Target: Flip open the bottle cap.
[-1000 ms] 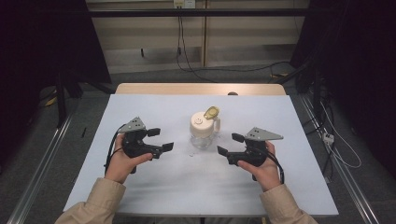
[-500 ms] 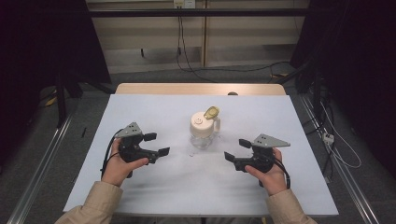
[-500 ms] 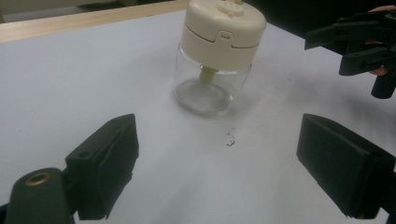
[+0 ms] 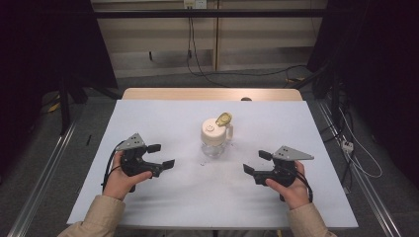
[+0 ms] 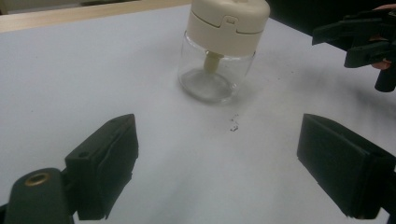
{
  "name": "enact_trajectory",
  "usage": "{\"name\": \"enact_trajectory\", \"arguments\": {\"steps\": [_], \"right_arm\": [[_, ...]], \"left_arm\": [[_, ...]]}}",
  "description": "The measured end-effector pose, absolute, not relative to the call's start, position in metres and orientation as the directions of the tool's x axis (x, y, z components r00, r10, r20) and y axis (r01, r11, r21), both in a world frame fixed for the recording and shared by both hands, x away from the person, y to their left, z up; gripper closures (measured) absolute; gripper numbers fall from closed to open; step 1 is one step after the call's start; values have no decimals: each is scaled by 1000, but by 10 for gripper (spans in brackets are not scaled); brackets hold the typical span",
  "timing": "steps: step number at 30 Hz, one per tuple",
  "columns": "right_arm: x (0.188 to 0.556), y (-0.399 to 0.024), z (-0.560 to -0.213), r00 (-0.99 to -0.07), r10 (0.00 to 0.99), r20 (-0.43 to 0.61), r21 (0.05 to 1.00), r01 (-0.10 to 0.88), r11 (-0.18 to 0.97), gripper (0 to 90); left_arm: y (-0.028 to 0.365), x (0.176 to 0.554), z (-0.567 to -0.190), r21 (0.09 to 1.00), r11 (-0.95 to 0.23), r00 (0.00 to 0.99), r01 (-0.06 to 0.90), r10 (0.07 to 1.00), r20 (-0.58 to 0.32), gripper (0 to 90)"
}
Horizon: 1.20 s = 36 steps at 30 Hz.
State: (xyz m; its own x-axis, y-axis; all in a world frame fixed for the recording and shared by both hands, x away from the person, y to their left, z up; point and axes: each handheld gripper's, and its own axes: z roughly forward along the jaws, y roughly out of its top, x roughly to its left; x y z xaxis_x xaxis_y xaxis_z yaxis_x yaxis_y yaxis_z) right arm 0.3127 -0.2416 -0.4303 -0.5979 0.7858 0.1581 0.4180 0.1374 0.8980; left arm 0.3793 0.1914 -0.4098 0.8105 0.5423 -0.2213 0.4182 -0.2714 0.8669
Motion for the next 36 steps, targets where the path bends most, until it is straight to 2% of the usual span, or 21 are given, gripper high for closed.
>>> {"name": "enact_trajectory", "arguments": {"steps": [36], "right_arm": [[285, -278, -443, -547, 827, 129, 895, 423, 140, 183]], "left_arm": [[224, 362, -423, 857, -285, 790, 429, 579, -203, 114]]}}
